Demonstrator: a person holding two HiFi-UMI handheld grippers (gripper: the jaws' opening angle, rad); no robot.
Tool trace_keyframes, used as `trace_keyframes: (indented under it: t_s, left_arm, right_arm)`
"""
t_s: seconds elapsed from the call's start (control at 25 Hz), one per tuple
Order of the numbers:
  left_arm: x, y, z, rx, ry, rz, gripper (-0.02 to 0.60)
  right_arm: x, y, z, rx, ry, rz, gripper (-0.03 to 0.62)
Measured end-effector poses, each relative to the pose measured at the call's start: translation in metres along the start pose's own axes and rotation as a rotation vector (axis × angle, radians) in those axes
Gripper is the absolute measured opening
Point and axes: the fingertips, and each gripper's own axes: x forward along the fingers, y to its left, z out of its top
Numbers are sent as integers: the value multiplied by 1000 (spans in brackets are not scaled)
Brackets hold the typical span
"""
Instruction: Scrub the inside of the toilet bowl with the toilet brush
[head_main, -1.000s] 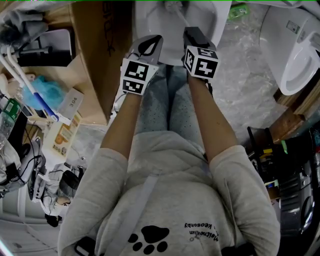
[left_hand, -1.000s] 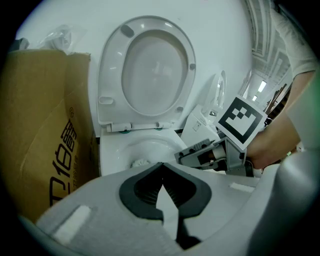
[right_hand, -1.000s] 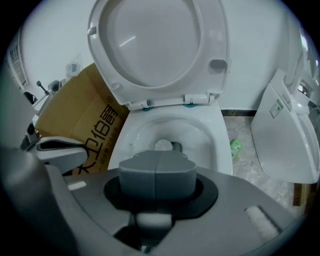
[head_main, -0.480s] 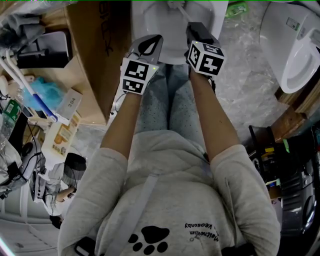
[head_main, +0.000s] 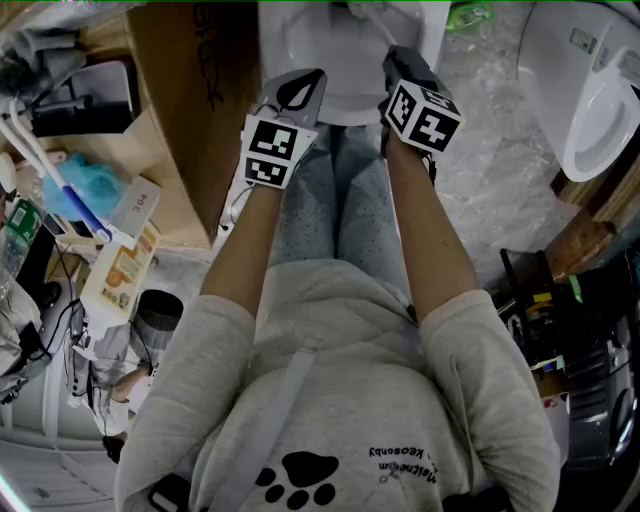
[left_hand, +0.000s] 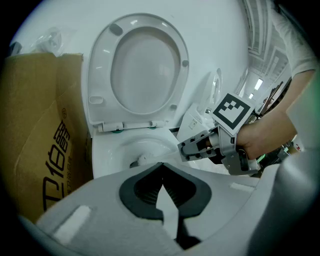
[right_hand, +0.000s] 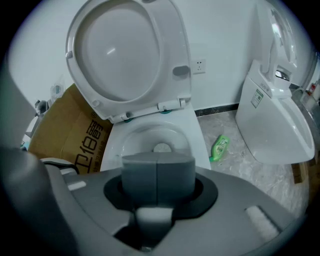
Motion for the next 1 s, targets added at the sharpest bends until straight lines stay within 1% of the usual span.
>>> trace_keyframes:
  t_s: [0.24, 0.4, 0.64, 1.0]
  left_arm:
    - [-3, -3, -3, 7, -4, 0, -2]
    - [-6, -6, -4, 8, -7, 0, -2]
    - [-9, -12, -9, 6, -10, -3, -2]
    - [-18, -15, -15, 4, -18, 3, -2]
  right_arm:
    - [-4, -10, -8, 60, -6, -24, 147]
    - [-11, -20, -14, 58, 1, -59, 147]
    - [-19, -26, -29, 45, 14, -82, 147]
    - [-29, -24, -55, 38, 32, -73, 147]
